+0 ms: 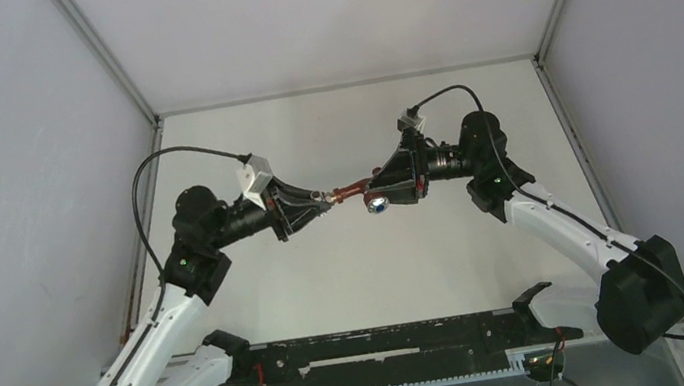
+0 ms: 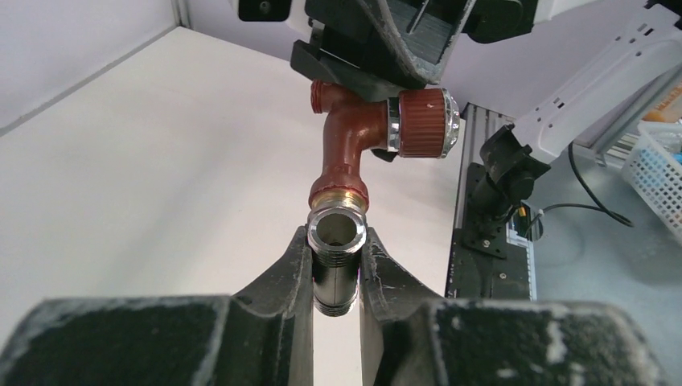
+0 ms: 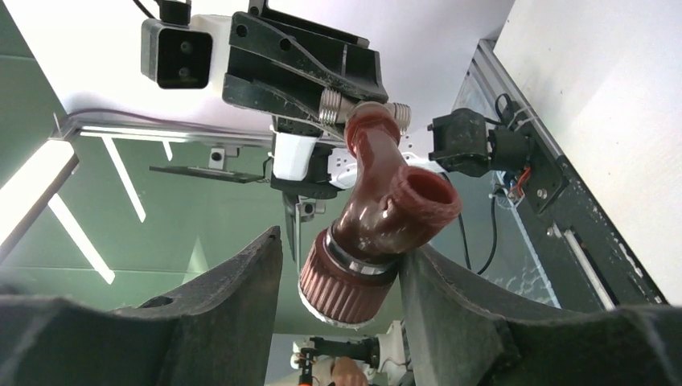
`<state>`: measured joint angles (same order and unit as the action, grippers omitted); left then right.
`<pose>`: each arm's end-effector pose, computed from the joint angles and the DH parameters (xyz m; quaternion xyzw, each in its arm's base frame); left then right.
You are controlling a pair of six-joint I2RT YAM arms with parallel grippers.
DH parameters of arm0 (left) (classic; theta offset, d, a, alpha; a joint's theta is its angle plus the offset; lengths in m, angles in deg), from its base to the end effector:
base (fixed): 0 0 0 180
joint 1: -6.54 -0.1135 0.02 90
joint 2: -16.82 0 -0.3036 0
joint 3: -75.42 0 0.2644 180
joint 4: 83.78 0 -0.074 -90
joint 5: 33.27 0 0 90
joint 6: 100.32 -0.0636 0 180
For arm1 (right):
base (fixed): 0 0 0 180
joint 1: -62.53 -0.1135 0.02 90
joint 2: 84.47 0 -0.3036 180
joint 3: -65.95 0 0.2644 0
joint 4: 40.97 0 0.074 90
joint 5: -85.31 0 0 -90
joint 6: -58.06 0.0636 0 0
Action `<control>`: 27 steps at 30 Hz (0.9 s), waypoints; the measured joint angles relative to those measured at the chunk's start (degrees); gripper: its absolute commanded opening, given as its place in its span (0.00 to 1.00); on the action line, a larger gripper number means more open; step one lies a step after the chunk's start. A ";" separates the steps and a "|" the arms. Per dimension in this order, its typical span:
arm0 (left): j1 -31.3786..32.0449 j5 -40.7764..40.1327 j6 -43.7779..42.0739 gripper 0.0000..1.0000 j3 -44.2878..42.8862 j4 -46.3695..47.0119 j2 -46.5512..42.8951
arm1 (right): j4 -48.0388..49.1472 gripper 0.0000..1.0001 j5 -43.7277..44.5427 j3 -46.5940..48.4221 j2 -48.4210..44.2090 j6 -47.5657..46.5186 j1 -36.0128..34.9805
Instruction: Install the water faucets
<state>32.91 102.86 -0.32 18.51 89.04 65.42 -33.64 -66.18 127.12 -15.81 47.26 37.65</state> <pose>0.1578 -0.1294 0.3818 0.3686 0.5977 -0.4656 0.5386 0.2269 0.1668 0.3615 -0.0434 0.7062 0.7011 0.0879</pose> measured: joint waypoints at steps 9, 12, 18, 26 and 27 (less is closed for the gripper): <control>0.00 -2.60 -0.57 0.00 0.92 -0.07 -0.57 | -3.45 0.64 -0.37 0.00 -0.46 -1.11 -1.40; 0.00 -2.95 -1.03 0.00 0.92 -0.39 -0.55 | -3.23 0.64 -0.57 0.00 -0.68 -1.09 -2.27; -0.02 -2.45 -1.57 0.00 0.92 -1.44 -0.50 | -1.33 0.65 -1.03 0.00 -1.66 -0.85 -2.91; -0.04 0.98 -2.05 0.00 0.92 -3.72 -0.37 | 0.66 0.65 -0.59 2.43 -1.77 -0.68 -2.14; -0.04 1.40 -2.05 0.00 0.92 -3.74 -0.37 | 0.94 0.65 -0.48 2.80 -1.73 -0.66 -2.08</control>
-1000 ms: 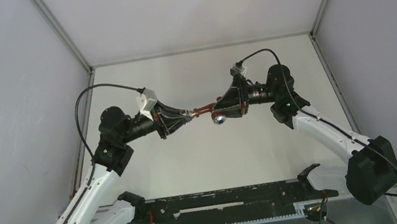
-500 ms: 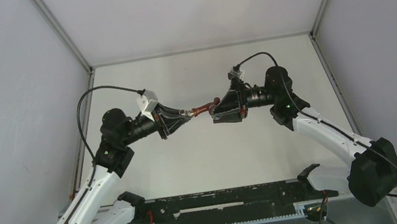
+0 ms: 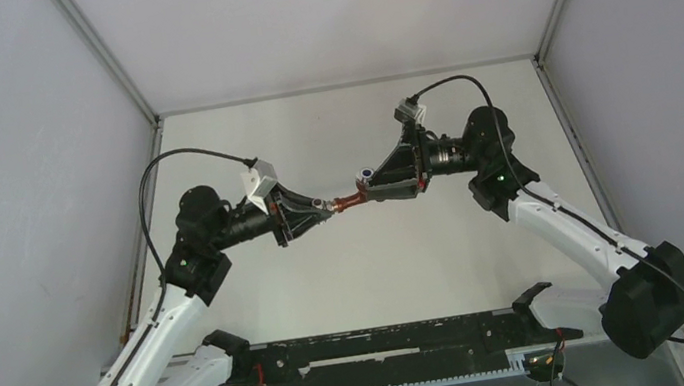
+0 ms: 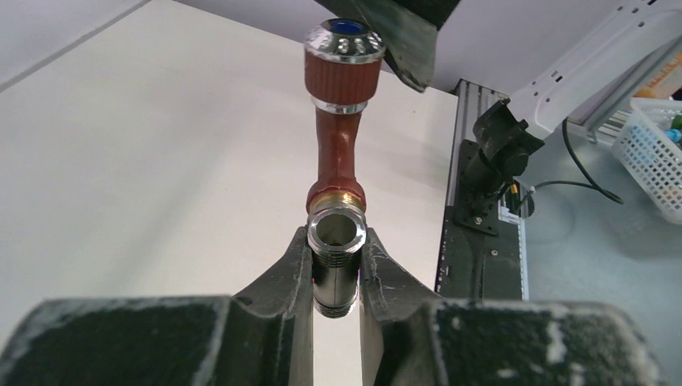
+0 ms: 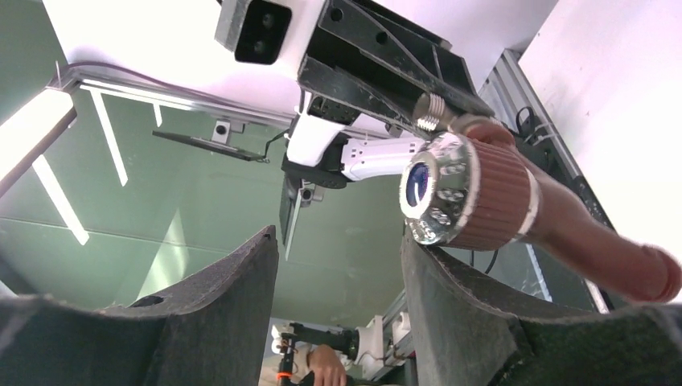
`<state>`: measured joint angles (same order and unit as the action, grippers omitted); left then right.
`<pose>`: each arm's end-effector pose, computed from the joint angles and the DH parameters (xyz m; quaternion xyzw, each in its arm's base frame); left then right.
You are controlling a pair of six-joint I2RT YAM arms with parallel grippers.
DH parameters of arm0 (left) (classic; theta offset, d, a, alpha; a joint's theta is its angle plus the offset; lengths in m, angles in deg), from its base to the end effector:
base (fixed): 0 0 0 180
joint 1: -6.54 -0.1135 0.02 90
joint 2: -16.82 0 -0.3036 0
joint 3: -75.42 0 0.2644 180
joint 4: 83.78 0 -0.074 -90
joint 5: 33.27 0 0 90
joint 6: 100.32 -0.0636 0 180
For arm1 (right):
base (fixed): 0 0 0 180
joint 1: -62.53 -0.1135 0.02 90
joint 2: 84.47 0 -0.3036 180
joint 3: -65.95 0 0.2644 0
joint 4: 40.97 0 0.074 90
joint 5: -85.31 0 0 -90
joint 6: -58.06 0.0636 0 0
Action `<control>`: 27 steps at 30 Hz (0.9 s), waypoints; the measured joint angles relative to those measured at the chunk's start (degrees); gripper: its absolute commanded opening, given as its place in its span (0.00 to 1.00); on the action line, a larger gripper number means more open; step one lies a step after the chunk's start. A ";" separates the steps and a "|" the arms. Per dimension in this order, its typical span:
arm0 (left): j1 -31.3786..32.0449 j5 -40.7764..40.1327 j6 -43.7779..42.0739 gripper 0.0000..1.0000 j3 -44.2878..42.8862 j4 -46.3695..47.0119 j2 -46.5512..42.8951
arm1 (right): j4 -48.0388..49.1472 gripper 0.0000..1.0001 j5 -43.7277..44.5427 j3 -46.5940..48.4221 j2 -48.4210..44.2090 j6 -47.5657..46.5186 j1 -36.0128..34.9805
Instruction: Install the water faucets
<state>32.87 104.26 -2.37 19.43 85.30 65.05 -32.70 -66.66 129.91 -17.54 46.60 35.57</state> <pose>0.1553 -0.1292 0.3692 0.3796 0.6120 -0.4651 0.5149 0.2139 0.1718 0.3887 -0.0913 0.6855 0.7143 0.1074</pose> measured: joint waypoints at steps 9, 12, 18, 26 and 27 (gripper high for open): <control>0.07 3.34 0.15 0.00 0.00 -0.24 0.02 | -0.61 0.66 2.14 1.95 4.00 -3.04 0.24; 0.31 4.59 0.20 0.00 0.00 -0.24 0.11 | -3.58 0.66 3.72 3.85 6.80 -6.36 0.35; 0.61 6.54 0.22 0.00 0.00 -0.24 0.15 | -9.03 0.66 5.27 6.75 9.49 -12.37 1.09; 0.66 7.56 1.70 0.00 -0.17 -0.15 0.22 | -19.15 0.76 7.61 7.72 6.62 -22.84 3.32; 0.66 7.78 2.29 0.00 -0.28 -0.15 0.33 | -19.56 0.76 8.15 7.65 5.60 -23.85 3.87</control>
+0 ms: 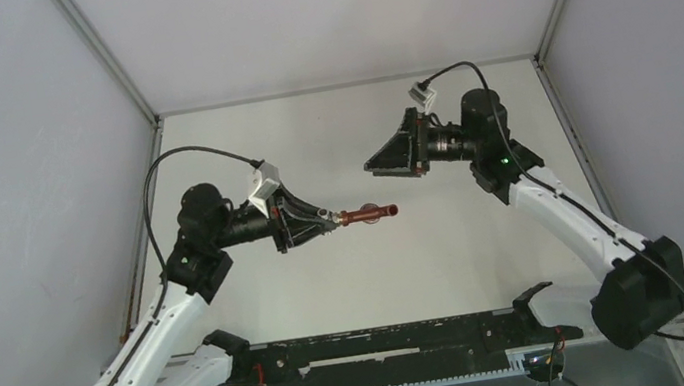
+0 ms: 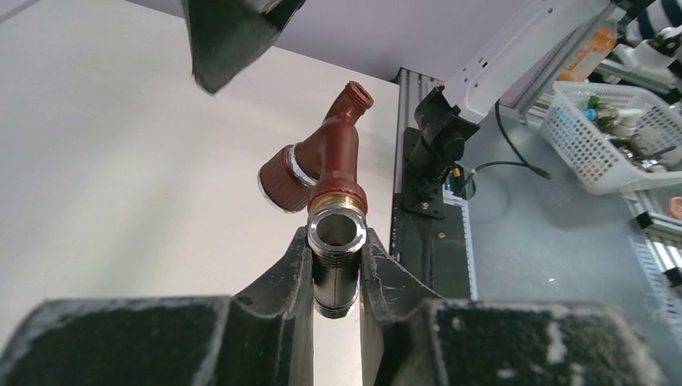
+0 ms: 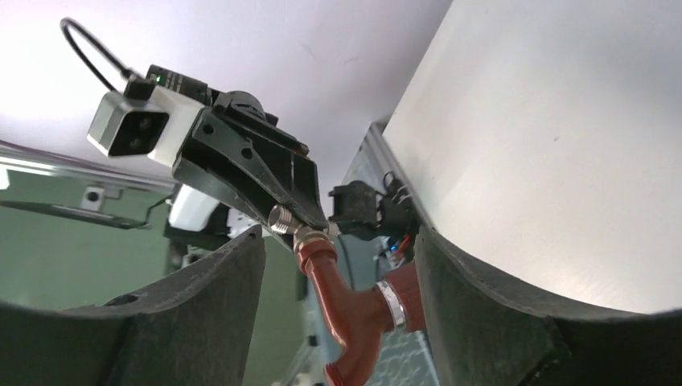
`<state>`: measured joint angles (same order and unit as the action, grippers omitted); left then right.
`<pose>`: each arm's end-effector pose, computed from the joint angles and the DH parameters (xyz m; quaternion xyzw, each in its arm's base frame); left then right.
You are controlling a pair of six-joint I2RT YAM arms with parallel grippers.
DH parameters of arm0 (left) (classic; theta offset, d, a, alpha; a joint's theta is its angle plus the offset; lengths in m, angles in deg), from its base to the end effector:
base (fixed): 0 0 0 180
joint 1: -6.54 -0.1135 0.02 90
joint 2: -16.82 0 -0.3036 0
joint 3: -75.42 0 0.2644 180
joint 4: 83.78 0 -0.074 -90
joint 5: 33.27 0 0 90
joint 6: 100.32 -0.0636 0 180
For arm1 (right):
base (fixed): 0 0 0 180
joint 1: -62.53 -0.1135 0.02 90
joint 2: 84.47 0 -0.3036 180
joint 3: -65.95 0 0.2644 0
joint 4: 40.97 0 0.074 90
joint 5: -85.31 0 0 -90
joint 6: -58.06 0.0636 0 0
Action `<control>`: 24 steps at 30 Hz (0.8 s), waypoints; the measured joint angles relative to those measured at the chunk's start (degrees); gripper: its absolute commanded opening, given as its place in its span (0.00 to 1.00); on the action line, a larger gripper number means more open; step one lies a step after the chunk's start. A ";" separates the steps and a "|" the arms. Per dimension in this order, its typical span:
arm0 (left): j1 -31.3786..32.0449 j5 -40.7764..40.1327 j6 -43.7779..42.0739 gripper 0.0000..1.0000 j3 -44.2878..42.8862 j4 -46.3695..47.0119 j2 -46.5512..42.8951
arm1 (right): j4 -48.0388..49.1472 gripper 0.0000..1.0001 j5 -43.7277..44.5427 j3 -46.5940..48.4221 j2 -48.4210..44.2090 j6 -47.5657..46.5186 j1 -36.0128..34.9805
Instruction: Install the water faucets
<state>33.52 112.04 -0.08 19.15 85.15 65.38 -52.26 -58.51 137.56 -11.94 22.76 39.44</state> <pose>0.1466 -0.1333 0.3701 0.4089 0.5912 -0.5140 0.4682 0.2579 0.1658 0.3753 -0.0844 0.7452 0.6257 0.2146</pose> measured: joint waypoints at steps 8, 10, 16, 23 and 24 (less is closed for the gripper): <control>0.00 2.27 6.16 0.00 -3.74 -0.02 3.06 | 12.46 0.77 7.74 -14.56 -18.40 -7.19 3.04; 0.00 2.95 7.41 0.00 -4.55 -0.04 3.23 | 16.57 0.81 10.38 -19.50 -22.95 -8.96 3.15; 0.00 5.25 10.16 0.00 -7.67 -0.09 4.74 | 23.08 0.90 13.99 -27.89 -31.82 -15.74 3.10; 0.00 6.67 11.89 0.00 -8.09 -0.48 6.10 | 27.69 0.90 10.36 -27.91 -33.09 -20.24 -0.70; 0.00 6.69 12.11 0.00 -8.09 -0.63 6.21 | 28.00 0.90 9.88 -27.91 -33.09 -21.46 -2.08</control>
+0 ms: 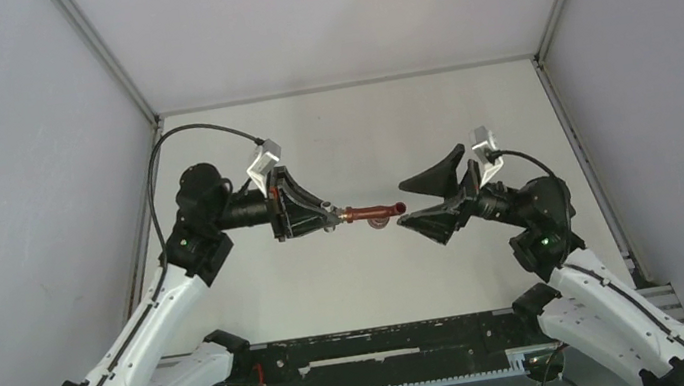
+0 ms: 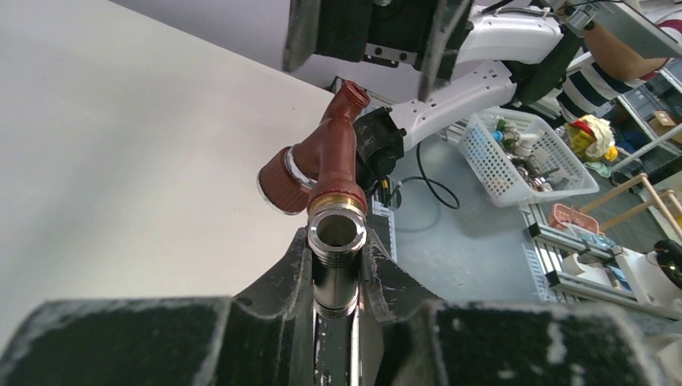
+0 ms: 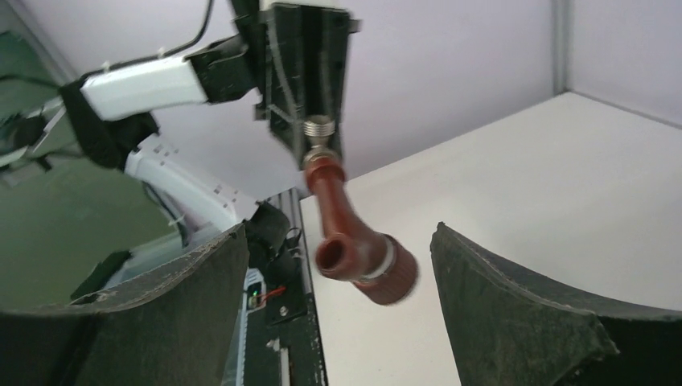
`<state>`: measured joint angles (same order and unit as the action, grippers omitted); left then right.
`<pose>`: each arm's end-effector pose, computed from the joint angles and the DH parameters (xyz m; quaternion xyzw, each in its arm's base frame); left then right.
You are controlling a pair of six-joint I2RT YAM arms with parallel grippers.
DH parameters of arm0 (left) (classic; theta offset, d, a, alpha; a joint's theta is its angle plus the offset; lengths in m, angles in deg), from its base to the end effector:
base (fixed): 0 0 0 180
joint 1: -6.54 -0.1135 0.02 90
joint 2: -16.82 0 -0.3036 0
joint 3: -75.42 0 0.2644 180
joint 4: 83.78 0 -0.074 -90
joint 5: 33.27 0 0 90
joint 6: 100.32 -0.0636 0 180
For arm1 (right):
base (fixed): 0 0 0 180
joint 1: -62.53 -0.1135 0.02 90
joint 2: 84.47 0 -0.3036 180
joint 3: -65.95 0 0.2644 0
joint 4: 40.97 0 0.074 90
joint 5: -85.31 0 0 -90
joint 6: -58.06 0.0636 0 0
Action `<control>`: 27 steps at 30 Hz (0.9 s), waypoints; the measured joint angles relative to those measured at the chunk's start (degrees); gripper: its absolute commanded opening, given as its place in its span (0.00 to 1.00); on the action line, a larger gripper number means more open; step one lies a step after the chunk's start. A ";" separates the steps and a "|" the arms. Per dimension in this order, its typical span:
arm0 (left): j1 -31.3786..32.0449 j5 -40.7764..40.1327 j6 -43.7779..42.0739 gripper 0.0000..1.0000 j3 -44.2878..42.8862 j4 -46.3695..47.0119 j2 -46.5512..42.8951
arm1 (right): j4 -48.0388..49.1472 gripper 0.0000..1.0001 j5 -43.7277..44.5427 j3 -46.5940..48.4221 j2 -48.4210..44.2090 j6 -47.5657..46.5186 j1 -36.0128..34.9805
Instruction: Install the water faucets
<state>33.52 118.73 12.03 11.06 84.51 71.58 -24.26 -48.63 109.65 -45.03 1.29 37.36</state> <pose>0.1611 -0.1450 0.4017 0.3821 0.6022 -0.5852 0.3858 0.1270 0.1084 0.3689 -0.2706 0.5458 0.5578 0.5636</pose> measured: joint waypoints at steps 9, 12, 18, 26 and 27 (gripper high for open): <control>0.00 0.83 1.27 0.00 -1.66 -0.79 0.11 | -1.55 0.84 1.31 0.00 1.25 -13.20 -11.87; 0.00 1.36 1.44 0.00 -1.95 -0.76 0.09 | -1.49 0.80 1.97 0.28 3.08 -14.60 -12.52; 0.00 1.64 1.66 0.00 -1.97 -1.16 0.11 | -1.42 0.61 2.71 0.35 5.62 -14.99 -12.59; -0.02 2.21 1.66 0.00 -1.97 -1.18 0.11 | -0.42 0.09 1.44 0.46 6.93 -12.39 -12.04; 0.00 2.23 1.64 0.00 -1.97 -1.16 0.11 | -0.37 0.05 1.31 0.55 6.97 -11.54 -11.65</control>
<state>33.52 120.96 13.67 9.09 83.35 71.69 -24.64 -47.32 110.20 -38.06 -10.25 25.71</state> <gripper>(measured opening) 0.224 0.239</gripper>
